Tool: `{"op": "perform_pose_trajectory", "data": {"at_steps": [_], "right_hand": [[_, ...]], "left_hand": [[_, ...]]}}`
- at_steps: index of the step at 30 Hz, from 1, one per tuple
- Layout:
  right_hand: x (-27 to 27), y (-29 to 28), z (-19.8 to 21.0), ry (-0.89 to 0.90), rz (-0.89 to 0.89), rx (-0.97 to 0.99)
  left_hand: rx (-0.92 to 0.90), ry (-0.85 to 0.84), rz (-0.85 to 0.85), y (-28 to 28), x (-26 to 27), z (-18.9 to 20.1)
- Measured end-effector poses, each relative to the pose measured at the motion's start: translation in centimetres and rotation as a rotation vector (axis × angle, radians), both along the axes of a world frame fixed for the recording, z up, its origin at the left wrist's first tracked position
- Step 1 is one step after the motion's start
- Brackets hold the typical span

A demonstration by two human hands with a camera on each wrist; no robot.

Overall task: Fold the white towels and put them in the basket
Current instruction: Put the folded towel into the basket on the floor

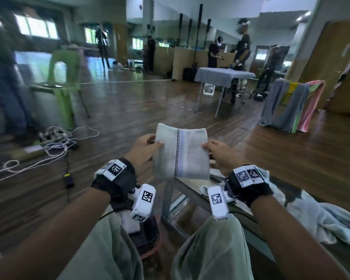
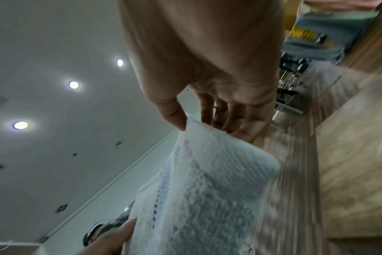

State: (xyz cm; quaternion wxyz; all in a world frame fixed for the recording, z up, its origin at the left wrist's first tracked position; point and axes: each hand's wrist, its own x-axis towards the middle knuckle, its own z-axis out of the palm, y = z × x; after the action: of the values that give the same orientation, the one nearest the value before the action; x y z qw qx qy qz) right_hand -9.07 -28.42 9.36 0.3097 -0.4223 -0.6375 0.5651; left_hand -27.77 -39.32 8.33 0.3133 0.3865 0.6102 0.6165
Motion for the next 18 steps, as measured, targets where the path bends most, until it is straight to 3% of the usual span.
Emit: {"op": "perform_pose_trajectory", "data": {"at_steps": [10,18], "right_hand": [[-14.9,-0.4,-6.1,-0.090,0.298,-0.085],[-23.6,1.2,-19.2,-0.343,0.333,-0.248]], "left_hand": [[-0.122,-0.040,0.335,-5.8,-10.4,-6.1],[-0.377,-0.207,0.455,-4.7,-17.0,-19.3]]}}
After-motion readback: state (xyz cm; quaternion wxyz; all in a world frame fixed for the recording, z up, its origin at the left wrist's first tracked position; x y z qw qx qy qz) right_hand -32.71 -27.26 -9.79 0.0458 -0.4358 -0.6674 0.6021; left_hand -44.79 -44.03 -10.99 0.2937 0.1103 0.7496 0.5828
